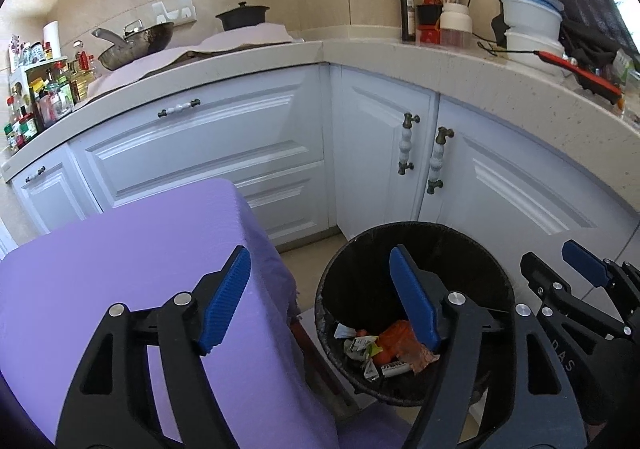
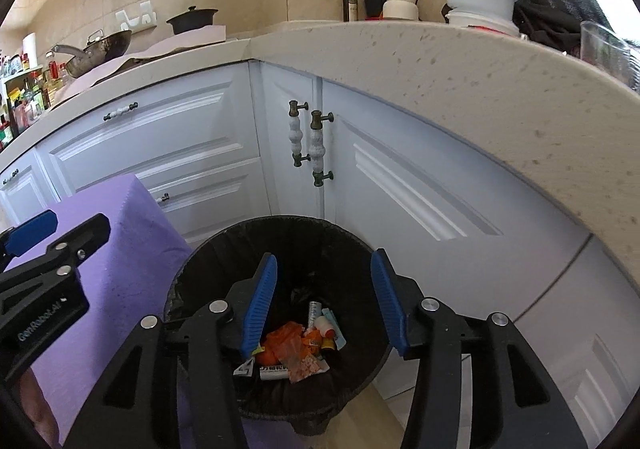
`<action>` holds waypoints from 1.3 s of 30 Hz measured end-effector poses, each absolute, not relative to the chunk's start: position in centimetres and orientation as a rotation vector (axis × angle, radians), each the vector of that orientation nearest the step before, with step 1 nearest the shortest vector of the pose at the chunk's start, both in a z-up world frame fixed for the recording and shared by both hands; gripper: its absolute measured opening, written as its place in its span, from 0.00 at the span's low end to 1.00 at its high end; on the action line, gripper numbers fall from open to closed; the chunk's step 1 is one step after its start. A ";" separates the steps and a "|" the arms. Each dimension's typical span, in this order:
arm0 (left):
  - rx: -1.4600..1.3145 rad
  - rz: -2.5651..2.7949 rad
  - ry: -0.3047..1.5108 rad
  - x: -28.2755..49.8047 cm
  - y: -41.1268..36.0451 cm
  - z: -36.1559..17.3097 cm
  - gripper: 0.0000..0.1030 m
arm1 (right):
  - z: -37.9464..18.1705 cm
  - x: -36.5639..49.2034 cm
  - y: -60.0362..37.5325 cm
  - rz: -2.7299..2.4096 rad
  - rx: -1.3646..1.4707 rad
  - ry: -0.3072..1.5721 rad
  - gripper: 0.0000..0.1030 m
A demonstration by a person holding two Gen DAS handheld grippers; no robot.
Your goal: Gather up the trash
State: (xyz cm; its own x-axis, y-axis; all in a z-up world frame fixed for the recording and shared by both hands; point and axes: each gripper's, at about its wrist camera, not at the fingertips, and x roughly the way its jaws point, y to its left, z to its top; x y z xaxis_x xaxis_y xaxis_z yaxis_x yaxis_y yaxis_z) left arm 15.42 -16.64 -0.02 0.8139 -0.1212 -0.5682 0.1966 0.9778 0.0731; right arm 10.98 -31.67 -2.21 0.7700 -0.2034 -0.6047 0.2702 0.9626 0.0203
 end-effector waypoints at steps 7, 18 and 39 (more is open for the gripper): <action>0.128 -0.181 0.578 13.2 -15.7 0.8 0.73 | -1.2 9.0 -31.0 -0.271 0.106 0.618 0.55; 0.116 -0.201 0.563 10.6 -14.3 1.5 0.78 | 0.0 6.8 -30.2 -0.279 0.088 0.594 0.58; 0.100 -0.202 0.552 8.8 -12.7 2.1 0.78 | 0.9 4.8 -29.5 -0.280 0.079 0.565 0.61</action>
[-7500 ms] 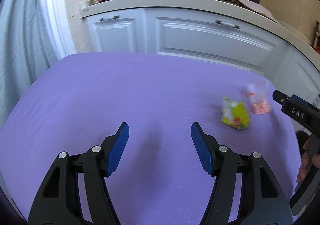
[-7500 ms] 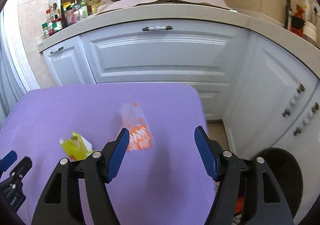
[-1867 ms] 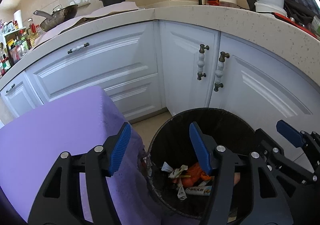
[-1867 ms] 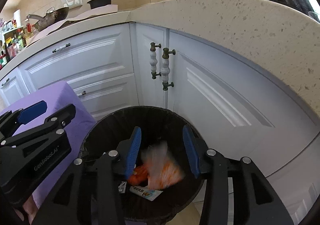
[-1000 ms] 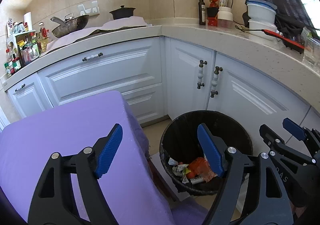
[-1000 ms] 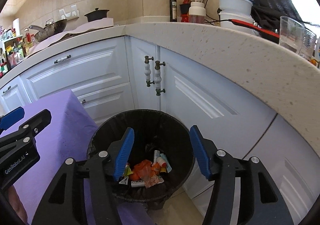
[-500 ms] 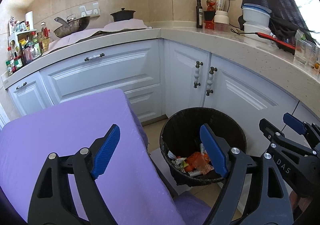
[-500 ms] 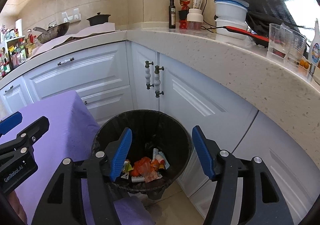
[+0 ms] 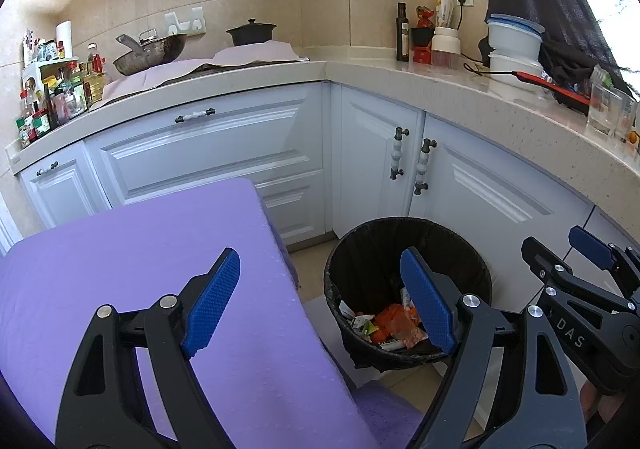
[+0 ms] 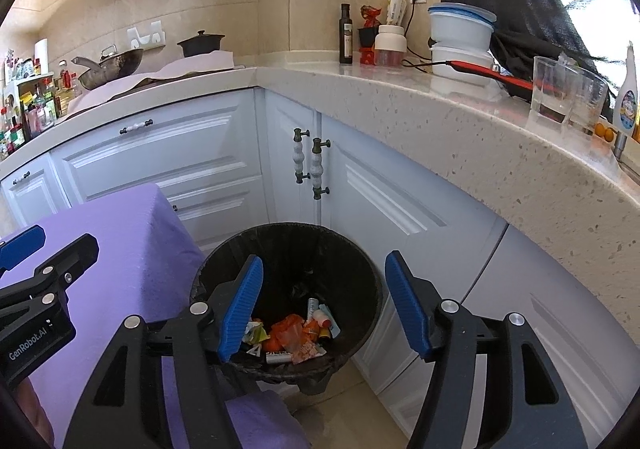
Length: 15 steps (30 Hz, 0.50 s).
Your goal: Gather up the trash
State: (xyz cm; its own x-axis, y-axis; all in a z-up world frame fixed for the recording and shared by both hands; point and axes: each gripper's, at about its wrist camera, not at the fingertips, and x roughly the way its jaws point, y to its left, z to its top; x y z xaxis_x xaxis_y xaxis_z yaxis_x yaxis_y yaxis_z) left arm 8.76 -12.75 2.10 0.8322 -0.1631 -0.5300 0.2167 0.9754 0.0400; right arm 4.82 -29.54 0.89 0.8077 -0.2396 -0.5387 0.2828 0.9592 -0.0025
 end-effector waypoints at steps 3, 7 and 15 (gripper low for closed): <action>0.099 -0.202 0.550 8.6 -12.5 2.2 0.78 | 1.0 4.8 -29.5 -0.278 0.078 0.563 0.61; 0.094 -0.203 0.551 8.5 -12.1 2.4 0.78 | 1.1 4.6 -29.3 -0.277 0.075 0.557 0.61; 0.089 -0.201 0.548 8.3 -11.7 2.5 0.78 | 1.3 4.6 -29.0 -0.274 0.072 0.552 0.61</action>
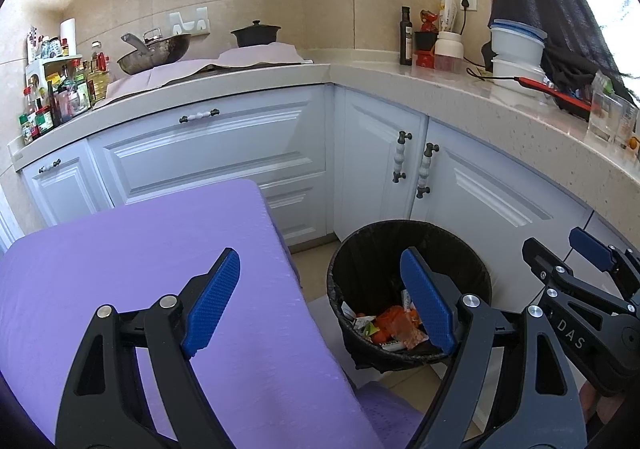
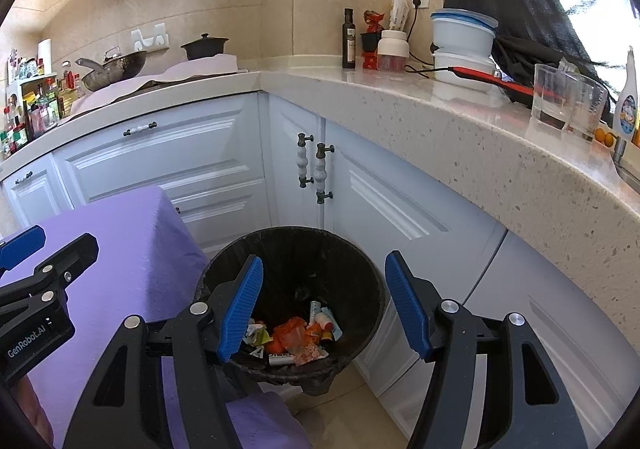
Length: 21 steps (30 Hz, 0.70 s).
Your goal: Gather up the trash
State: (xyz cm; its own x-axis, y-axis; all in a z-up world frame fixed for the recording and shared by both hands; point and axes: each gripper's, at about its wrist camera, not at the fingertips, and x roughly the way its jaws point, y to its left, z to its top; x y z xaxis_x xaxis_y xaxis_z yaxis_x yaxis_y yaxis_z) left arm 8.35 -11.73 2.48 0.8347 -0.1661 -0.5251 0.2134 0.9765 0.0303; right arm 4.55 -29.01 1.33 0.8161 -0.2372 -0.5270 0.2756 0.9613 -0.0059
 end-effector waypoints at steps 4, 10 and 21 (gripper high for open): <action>0.090 -0.201 0.545 8.3 -11.7 2.6 0.78 | 1.4 4.5 -28.9 -0.273 0.071 0.550 0.61; 0.090 -0.201 0.545 8.3 -11.7 2.6 0.79 | 1.4 4.6 -28.9 -0.273 0.071 0.550 0.61; 0.090 -0.202 0.546 8.3 -11.6 2.6 0.79 | 1.4 4.6 -29.0 -0.272 0.071 0.551 0.61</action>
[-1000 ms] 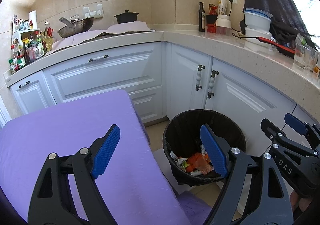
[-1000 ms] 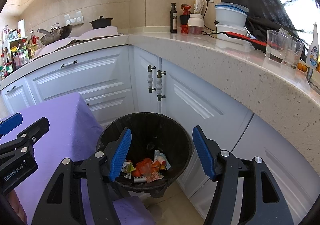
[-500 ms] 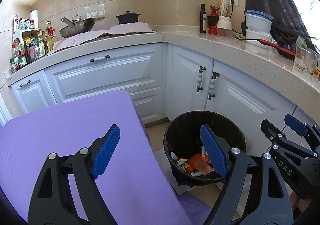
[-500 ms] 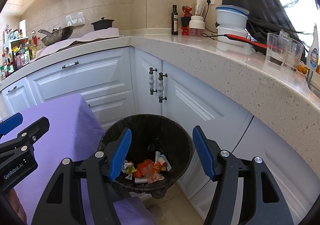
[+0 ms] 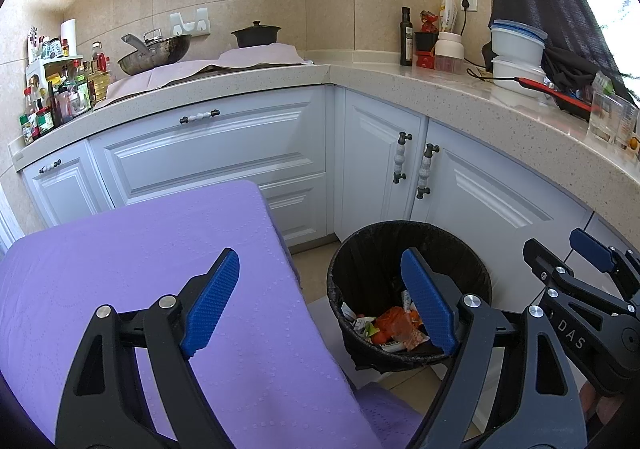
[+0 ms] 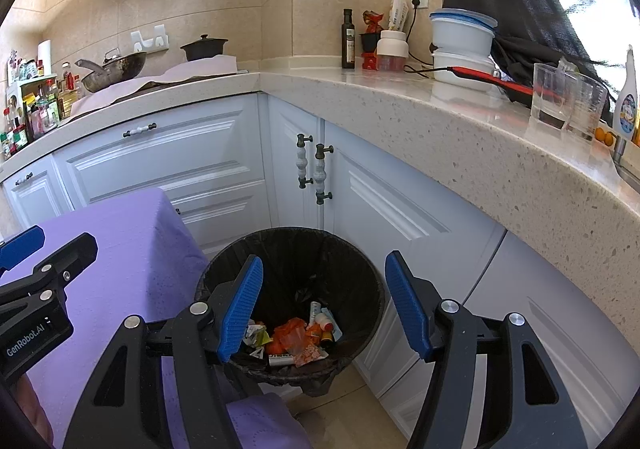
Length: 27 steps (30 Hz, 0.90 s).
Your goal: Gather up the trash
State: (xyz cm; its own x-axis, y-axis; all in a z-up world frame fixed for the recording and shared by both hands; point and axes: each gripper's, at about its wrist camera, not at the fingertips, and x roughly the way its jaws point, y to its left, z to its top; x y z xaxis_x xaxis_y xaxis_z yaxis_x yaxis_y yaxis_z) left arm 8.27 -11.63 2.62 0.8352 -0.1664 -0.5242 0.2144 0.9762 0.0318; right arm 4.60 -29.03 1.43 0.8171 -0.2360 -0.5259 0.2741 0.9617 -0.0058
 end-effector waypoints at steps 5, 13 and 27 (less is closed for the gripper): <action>0.091 -0.201 0.545 8.2 -11.6 2.6 0.79 | 1.4 4.6 -29.0 -0.272 0.072 0.551 0.61; 0.097 -0.209 0.540 8.1 -11.5 2.7 0.87 | 1.4 4.6 -29.1 -0.271 0.072 0.552 0.61; 0.071 -0.226 0.536 8.3 -11.6 2.5 0.95 | 1.1 4.5 -29.1 -0.271 0.077 0.560 0.61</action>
